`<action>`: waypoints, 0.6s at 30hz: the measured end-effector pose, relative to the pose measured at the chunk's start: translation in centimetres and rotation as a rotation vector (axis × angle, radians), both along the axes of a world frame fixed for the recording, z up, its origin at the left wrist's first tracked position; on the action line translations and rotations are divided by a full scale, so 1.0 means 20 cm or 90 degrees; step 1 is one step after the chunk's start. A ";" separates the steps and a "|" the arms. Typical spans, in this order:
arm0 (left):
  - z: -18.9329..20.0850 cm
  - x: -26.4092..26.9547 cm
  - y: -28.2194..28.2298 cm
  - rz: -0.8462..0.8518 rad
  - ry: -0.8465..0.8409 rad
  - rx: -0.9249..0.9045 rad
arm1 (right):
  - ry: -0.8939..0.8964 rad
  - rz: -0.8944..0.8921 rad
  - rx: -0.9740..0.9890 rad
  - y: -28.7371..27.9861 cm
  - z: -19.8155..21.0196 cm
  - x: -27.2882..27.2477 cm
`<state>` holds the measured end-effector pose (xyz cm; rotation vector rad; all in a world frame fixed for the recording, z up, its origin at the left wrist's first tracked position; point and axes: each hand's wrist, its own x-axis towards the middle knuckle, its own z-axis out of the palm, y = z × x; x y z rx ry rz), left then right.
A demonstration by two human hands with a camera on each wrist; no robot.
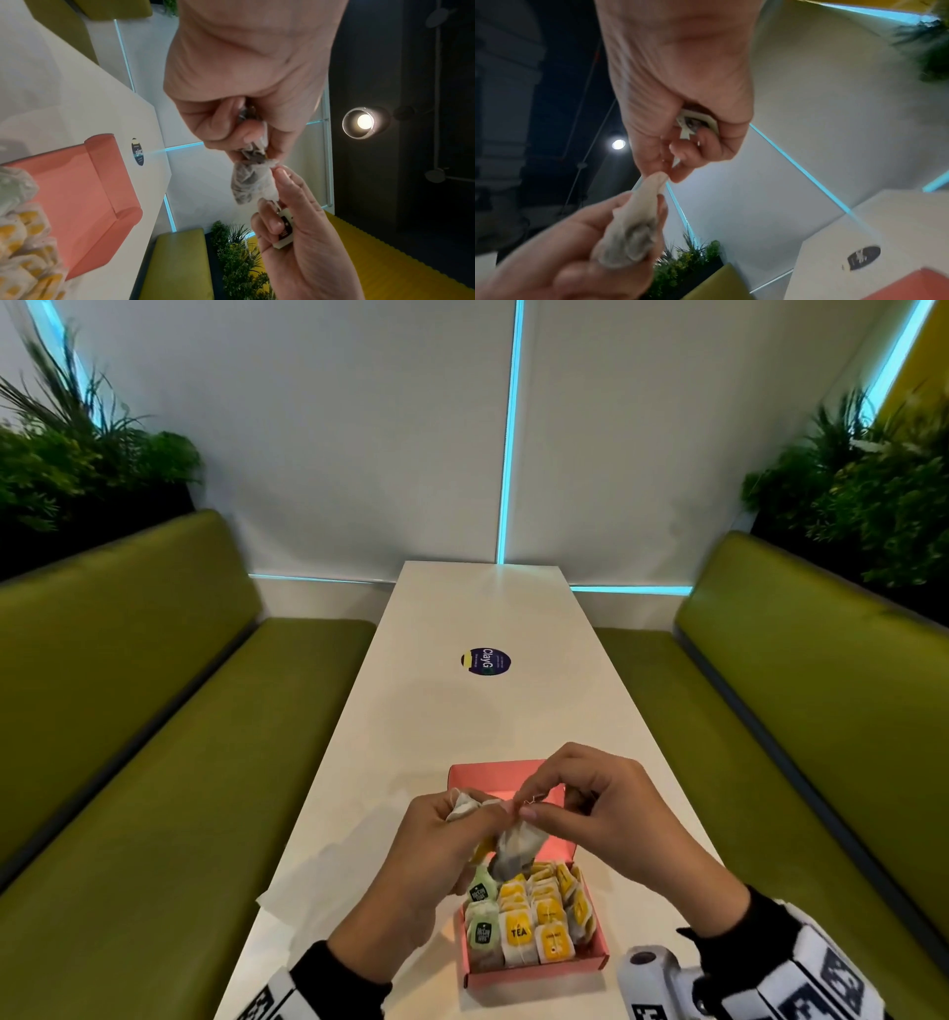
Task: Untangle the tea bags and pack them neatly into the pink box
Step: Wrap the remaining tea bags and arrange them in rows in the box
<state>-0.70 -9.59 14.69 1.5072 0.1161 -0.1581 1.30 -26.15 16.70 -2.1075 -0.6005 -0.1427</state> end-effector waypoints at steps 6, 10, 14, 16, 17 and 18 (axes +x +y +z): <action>-0.02 0.00 0.00 0.013 0.036 -0.045 | -0.106 0.008 -0.006 -0.01 -0.08 -0.02; -0.02 0.00 0.01 0.005 0.034 -0.096 | -0.154 -0.011 -0.037 -0.02 -0.13 -0.03; -0.02 0.00 0.00 -0.004 0.006 -0.083 | -0.177 -0.005 -0.033 -0.01 -0.14 -0.04; -0.02 0.00 0.00 0.006 -0.002 -0.086 | -0.169 -0.006 -0.003 -0.01 -0.15 -0.04; -0.02 0.00 0.00 0.006 -0.005 -0.089 | -0.156 -0.010 0.019 -0.01 -0.16 -0.04; -0.03 0.00 -0.01 0.005 -0.007 -0.090 | -0.139 -0.014 0.043 -0.01 -0.16 -0.04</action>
